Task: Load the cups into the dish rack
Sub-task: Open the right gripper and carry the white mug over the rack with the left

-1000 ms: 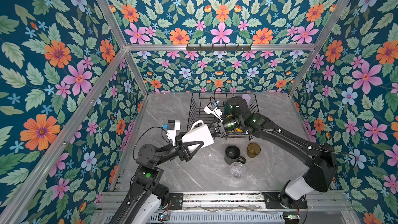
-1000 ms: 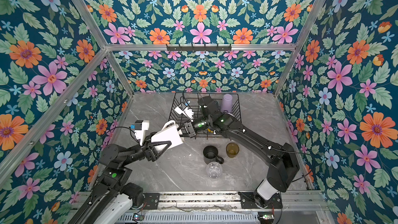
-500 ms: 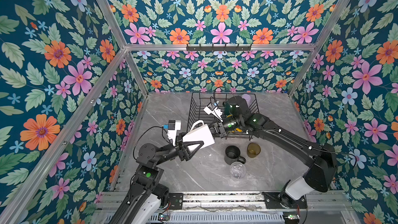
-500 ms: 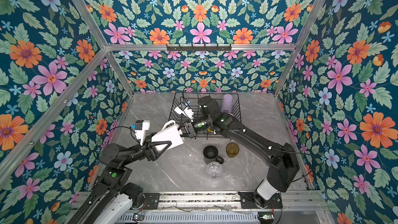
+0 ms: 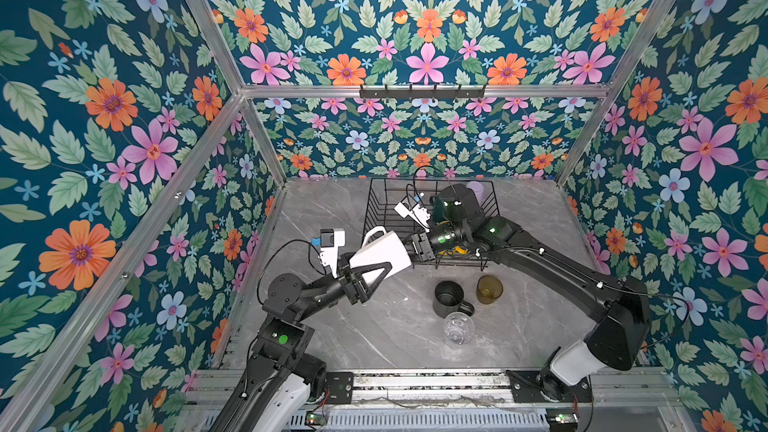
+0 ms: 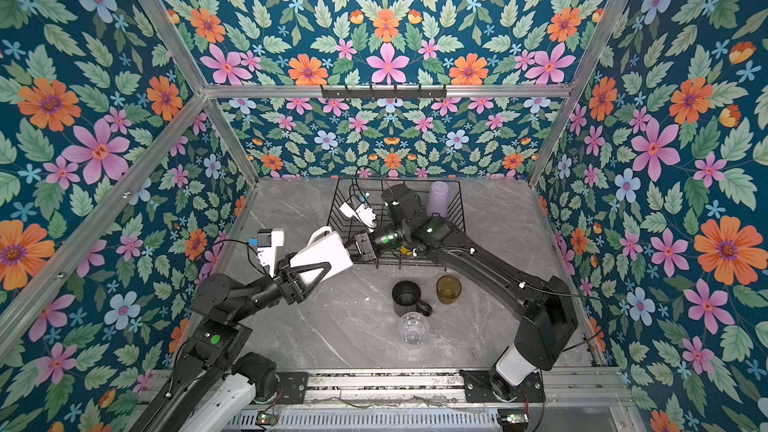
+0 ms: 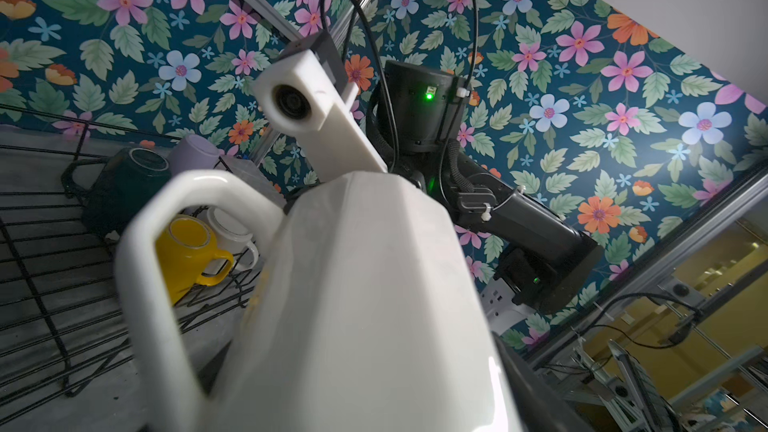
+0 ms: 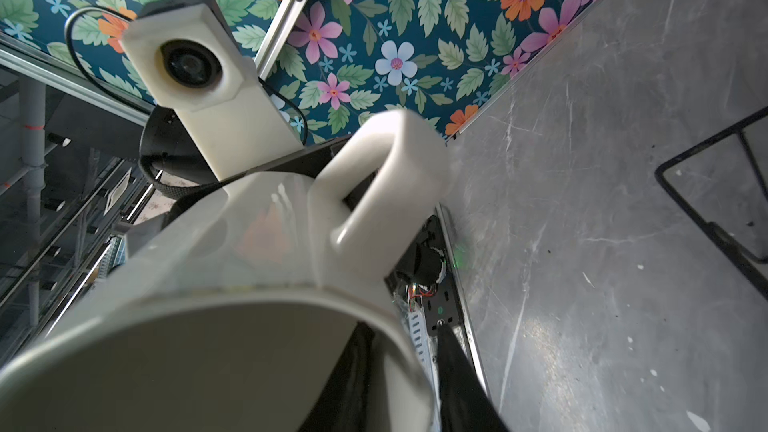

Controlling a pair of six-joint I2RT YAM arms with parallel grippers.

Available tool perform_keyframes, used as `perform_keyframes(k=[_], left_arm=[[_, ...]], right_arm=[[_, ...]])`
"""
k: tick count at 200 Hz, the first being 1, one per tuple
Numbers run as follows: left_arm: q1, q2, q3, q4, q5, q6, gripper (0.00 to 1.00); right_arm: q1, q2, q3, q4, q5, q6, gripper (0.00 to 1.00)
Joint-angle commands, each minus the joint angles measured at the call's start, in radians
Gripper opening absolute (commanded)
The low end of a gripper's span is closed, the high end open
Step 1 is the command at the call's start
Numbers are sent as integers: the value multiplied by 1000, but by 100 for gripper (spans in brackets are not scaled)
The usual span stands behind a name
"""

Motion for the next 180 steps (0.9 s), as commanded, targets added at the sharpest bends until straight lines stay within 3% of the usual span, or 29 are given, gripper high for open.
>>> perform_keyframes(k=[1,48,93,129,154,180], left_arm=[[1,-8,23,50,-76,36,0],[1,5,57,-13,-136,56,0],[1,83,160,-195,-228,139,0],[0,237,281,-343,-293,202,0],[1,375,386,-437,-328,249,0],[0,531,523,-547,-374,312,0]], right_arm=[[-3,-11,0,-12,19,16,31],[-65,-78,-38,-26,51,39,43],[-192,-242,-164,-95,217,47,54],[-222,-354,-231,-200,457,8,69],[-222,-412,-282,-209,540,2,81],[-221,-446,-308,-237,585,-21,87]])
